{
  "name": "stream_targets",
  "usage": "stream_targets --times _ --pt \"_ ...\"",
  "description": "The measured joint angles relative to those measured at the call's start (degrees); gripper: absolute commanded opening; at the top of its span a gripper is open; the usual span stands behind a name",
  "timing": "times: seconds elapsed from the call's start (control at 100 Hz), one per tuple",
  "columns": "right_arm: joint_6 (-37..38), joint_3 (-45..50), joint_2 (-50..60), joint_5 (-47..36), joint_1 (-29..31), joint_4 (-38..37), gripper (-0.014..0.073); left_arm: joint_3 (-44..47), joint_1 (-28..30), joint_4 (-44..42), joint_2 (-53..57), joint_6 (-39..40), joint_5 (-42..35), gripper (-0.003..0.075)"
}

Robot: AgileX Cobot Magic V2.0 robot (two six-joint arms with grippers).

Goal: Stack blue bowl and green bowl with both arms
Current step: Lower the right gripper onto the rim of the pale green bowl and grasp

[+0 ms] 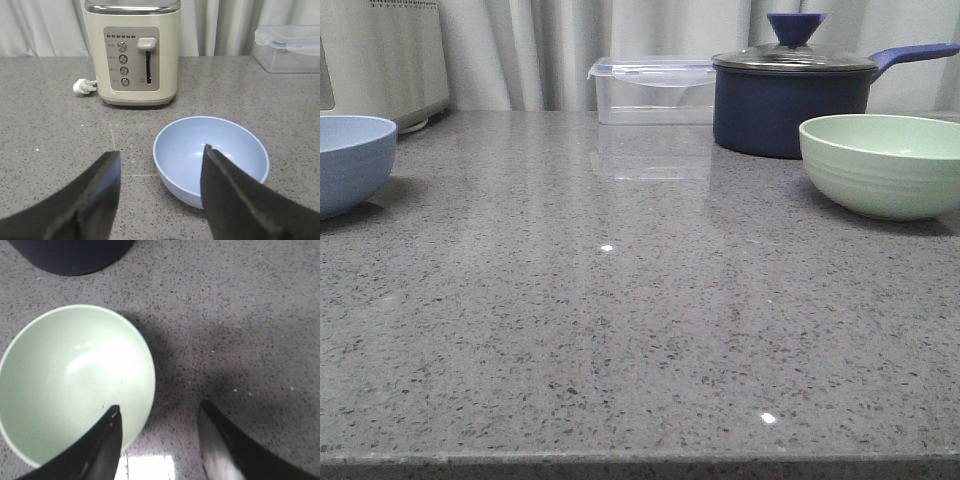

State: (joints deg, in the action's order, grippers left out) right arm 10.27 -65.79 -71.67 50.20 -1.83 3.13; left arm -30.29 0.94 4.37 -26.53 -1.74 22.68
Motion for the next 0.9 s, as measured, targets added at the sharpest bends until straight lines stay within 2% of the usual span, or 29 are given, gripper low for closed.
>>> stream_targets --times 0.34,0.74,0.81,0.9 --pt "-0.09 -7.96 -13.45 4.94 0.0 0.69 0.037 0.0 0.0 0.0 0.0 0.0 0.0 0.0367" --pt "-0.09 -9.23 -20.26 5.34 0.0 1.73 0.0365 0.0 0.0 0.0 0.0 0.0 0.0 0.0367" --pt "-0.09 -9.23 -20.83 5.34 0.0 1.81 0.0321 0.0 0.0 0.0 0.0 0.0 0.0 0.0367" --pt "-0.09 -9.23 -20.85 5.34 0.0 1.96 0.0208 0.0 0.0 0.0 0.0 0.0 0.0 0.0367"
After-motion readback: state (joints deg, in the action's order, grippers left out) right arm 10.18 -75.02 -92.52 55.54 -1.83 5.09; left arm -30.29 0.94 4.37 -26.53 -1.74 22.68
